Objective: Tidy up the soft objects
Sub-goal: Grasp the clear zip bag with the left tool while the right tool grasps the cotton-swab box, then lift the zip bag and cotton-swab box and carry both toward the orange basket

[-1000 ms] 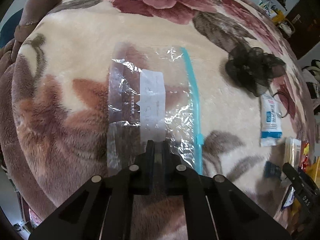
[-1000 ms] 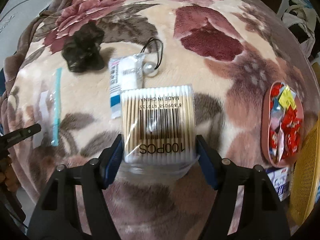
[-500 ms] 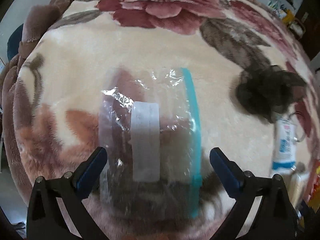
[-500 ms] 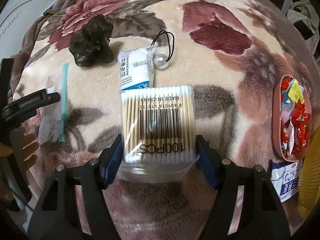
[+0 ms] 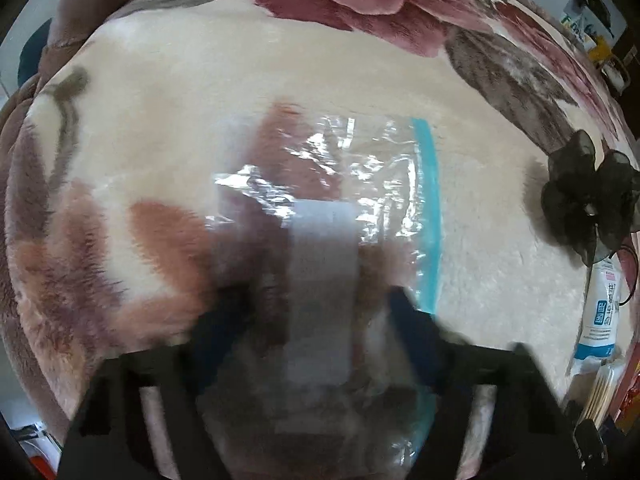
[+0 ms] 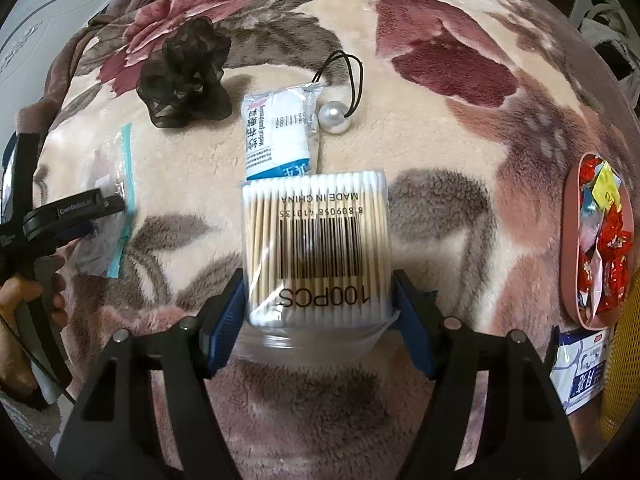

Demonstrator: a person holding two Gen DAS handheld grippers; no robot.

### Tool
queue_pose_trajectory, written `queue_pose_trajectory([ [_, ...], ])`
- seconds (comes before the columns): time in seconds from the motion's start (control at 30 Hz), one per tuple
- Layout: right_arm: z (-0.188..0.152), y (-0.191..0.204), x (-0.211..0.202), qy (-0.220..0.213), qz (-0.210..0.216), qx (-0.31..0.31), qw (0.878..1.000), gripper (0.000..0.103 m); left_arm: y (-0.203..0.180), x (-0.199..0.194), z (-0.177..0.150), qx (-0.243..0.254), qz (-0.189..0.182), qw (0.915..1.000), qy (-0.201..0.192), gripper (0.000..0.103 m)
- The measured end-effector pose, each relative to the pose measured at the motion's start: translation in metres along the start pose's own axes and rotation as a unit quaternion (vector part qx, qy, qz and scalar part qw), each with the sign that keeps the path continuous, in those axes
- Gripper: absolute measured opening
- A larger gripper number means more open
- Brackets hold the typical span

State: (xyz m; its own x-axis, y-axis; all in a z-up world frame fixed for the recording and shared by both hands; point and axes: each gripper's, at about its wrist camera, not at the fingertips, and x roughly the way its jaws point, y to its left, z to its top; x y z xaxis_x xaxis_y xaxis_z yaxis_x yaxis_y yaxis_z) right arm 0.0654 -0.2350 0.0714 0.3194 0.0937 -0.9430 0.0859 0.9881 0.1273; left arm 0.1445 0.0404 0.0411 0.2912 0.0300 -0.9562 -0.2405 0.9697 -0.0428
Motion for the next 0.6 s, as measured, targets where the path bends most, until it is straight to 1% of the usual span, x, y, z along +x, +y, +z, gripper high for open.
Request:
queue_pose_trajectory([
  [0.03, 0.0, -0.001, 0.0, 0.0, 0.0, 0.0, 1.0, 0.071, 0.003, -0.002, -0.002, -0.001, 0.003, 1.0, -0.003, 0.036],
  [0.07, 0.001, -0.001, 0.0, 0.0, 0.001, 0.001, 1.0, 0.071, 0.007, -0.005, -0.004, -0.003, 0.007, 1.0, -0.006, 0.023],
  [0.13, 0.0, -0.001, 0.0, 0.001, 0.004, 0.004, 1.0, 0.071, 0.013, -0.008, -0.006, -0.006, 0.001, 1.0, -0.007, 0.013],
  [0.17, 0.0, -0.001, -0.001, 0.0, 0.005, 0.004, 1.0, 0.071, 0.014, -0.009, -0.009, -0.007, -0.005, 1.0, -0.005, 0.012],
  [0.27, -0.003, 0.001, -0.003, -0.001, 0.006, 0.002, 1.0, 0.071, 0.022, -0.014, -0.016, -0.015, -0.027, 0.9995, -0.01, 0.012],
  [0.3, -0.004, 0.002, -0.004, -0.001, 0.006, 0.001, 1.0, 0.071, 0.021, -0.016, -0.013, -0.017, -0.034, 0.9992, -0.012, 0.012],
  [0.33, -0.005, 0.003, -0.005, -0.001, 0.006, 0.0, 1.0, 0.071, 0.022, -0.019, -0.013, -0.019, -0.048, 0.9986, -0.013, 0.016],
  [0.37, -0.006, 0.004, -0.005, -0.001, 0.007, 0.0, 1.0, 0.071, 0.024, -0.02, -0.013, -0.022, -0.055, 0.9982, -0.011, 0.036],
  [0.4, -0.005, 0.004, -0.006, -0.002, 0.007, 0.0, 1.0, 0.071, 0.028, -0.022, -0.014, -0.031, -0.059, 0.9978, -0.009, 0.048],
  [0.43, -0.005, 0.004, -0.006, -0.002, 0.007, 0.0, 1.0, 0.071, 0.032, -0.024, -0.014, -0.038, -0.059, 0.9975, -0.011, 0.069],
  [0.47, -0.005, 0.004, -0.006, -0.003, 0.007, 0.0, 1.0, 0.071, 0.038, -0.027, -0.015, -0.051, -0.059, 0.9969, -0.015, 0.08],
  [0.53, -0.004, 0.003, -0.007, -0.004, 0.007, 0.0, 1.0, 0.071, 0.047, -0.029, -0.008, -0.067, -0.06, 0.9958, -0.02, 0.082],
  [0.6, -0.002, 0.003, -0.006, -0.006, 0.007, 0.0, 1.0, 0.071, 0.054, -0.029, -0.002, -0.071, -0.062, 0.9953, -0.023, 0.087],
])
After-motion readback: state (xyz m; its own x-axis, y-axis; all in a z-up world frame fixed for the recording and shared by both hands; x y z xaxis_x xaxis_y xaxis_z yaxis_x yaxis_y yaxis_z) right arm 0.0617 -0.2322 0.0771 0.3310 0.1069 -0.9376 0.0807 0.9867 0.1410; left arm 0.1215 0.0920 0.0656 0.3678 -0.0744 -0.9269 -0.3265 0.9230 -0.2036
